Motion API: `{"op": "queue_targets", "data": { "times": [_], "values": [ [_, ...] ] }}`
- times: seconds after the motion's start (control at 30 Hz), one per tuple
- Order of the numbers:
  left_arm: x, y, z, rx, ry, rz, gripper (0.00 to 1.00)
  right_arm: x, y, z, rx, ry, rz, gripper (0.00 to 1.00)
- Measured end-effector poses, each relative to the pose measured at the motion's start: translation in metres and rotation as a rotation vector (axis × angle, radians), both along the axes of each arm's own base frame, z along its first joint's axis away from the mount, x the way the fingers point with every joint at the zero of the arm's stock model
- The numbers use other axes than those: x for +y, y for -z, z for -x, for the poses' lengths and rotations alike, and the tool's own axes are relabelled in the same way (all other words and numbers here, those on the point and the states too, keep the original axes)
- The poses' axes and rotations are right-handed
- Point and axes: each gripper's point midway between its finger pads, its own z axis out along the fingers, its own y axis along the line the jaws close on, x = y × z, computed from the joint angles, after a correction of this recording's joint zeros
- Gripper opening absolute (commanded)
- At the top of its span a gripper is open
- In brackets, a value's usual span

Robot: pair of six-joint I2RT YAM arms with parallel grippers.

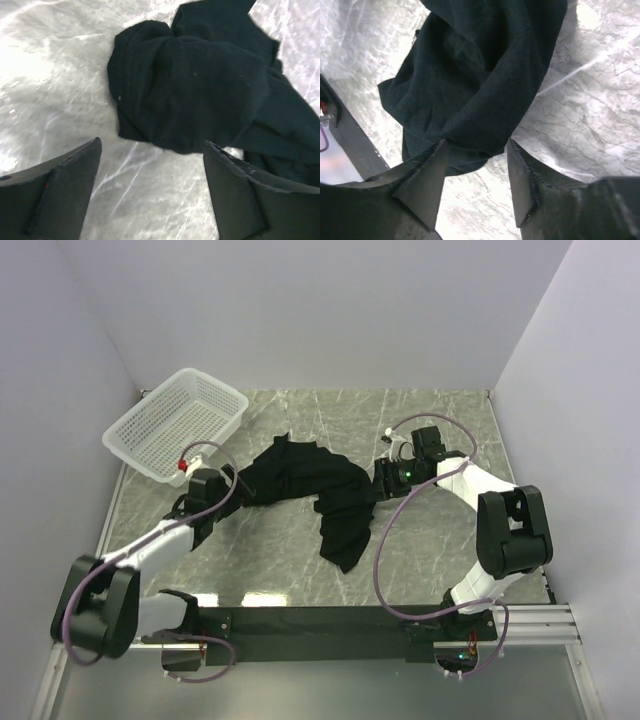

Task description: Fold and stack the t-shirts

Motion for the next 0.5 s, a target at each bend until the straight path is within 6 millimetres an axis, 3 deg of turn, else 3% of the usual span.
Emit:
{"op": "queue_targets", "data": {
  "times": [0.2,0.3,0.33,0.47,0.5],
  "values": [
    [-0.008,0.018,-0.023,0.064,0.038,-0.005,0.69,0.003,-0.005,-0.002,-0.010,-0.011,-0.017,0.39],
    [-0.011,0.025,-0.033,0.080,0.052,-0.014,0.53,0.004,-0.009,-0.005,-0.027,-0.020,-0.018,0.28],
    [-0.012,0.026,-0.036,0.082,0.055,-0.016,0.44,0.004,-0.010,-0.006,-0.034,-0.024,-0.017,0.25],
    [-0.014,0.027,-0.043,0.083,0.069,-0.029,0.22,0.003,-0.013,-0.008,-0.048,-0.038,-0.013,0.00],
    [-0.015,0.026,-0.045,0.080,0.073,-0.031,0.18,0.003,-0.014,-0.008,-0.055,-0.046,-0.011,0.00]
  ]
}}
